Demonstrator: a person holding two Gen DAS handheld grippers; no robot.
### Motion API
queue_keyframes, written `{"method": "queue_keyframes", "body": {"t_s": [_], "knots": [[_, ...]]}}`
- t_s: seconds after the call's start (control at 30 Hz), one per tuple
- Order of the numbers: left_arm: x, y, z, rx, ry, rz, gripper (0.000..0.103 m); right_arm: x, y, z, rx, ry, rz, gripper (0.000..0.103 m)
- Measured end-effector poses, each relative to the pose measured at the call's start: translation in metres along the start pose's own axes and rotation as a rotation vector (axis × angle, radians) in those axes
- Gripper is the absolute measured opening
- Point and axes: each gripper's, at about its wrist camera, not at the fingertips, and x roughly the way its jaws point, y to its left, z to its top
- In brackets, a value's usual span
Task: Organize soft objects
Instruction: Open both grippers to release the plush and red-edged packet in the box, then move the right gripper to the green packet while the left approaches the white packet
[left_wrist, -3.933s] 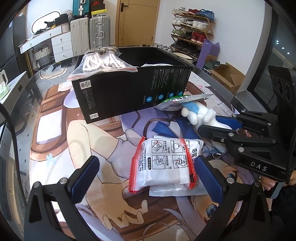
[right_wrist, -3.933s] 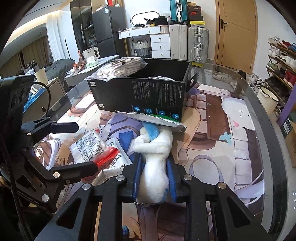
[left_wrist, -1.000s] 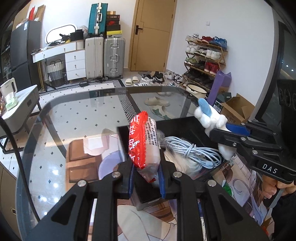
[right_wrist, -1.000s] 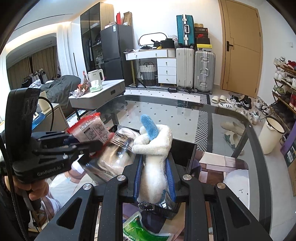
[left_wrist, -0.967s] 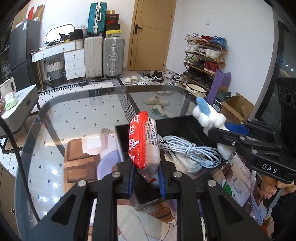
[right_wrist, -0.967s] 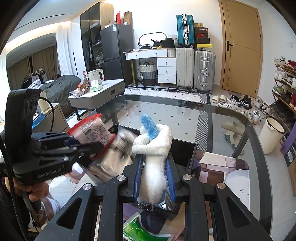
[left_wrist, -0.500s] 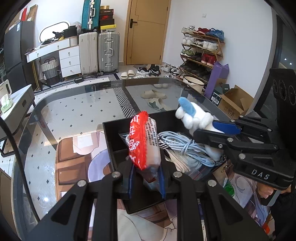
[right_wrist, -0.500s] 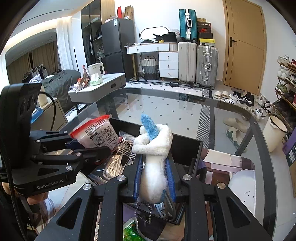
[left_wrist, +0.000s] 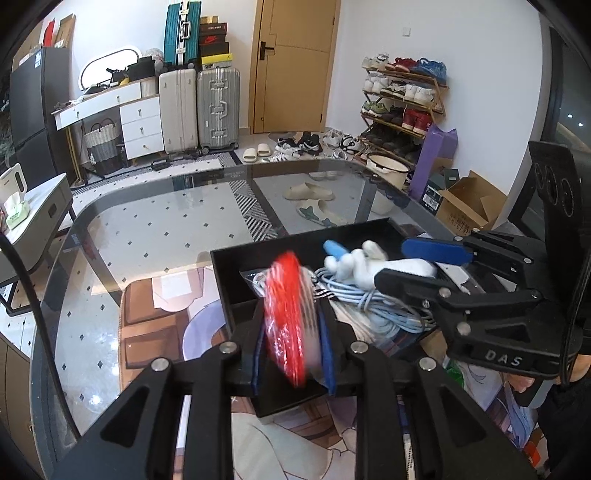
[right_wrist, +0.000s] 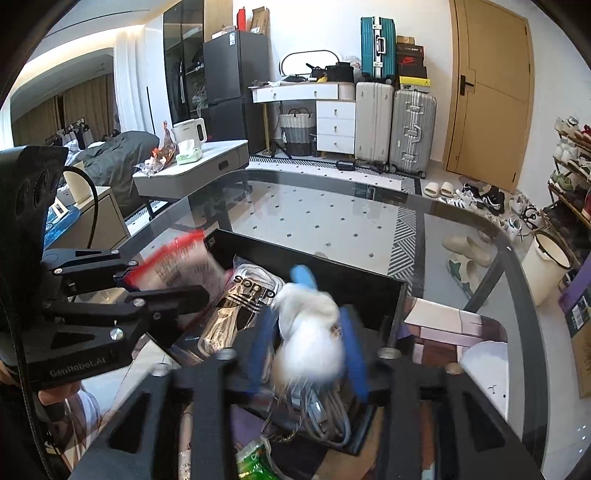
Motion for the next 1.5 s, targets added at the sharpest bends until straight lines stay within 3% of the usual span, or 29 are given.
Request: {"method": "queue_keyframes", "body": {"t_s": [0.13,0.2,0.27,0.33,0.53,0.63,0.7,1.1,1.5], "knots": [[-0.003,-0.003,0.003,0.015,-0.004,0.0,0.024,-0.009,-0.004,-0.003,0.003,-0.01,-0.024,0.055],[-0.003,-0.004,0.003,0.021,-0.001,0.0,0.026,-0.013,-0.006,-0.005,0.006,-0.017,-0.032,0.063],[-0.003,-0.005,0.001,0.026,0.004,0.002,0.043,-0.018,-0.006,-0.006,0.013,-0.028,-0.032,0.074],[-0.005,-0.007,-0.001,0.032,0.001,0.006,0.052,-0.025,-0.008,-0.009,0.022,-0.043,-0.029,0.086],[-0.015,-0.014,-0.009,0.061,-0.009,0.024,0.059,-0.039,-0.008,-0.018,0.039,-0.046,-0.039,0.1],[-0.023,-0.014,-0.014,0.048,-0.031,0.04,0.092,-0.048,-0.008,-0.025,0.048,-0.046,-0.056,0.102],[-0.031,-0.013,-0.017,0.038,-0.056,0.055,0.102,-0.052,-0.009,-0.031,0.057,-0.036,-0.063,0.102],[-0.06,-0.02,-0.042,0.027,-0.081,0.071,0.103,-0.068,-0.003,-0.067,0.075,0.022,-0.061,0.102],[-0.052,-0.032,-0.077,0.016,-0.005,0.044,0.103,-0.071,0.005,-0.098,0.001,0.088,-0.088,0.102]]}}
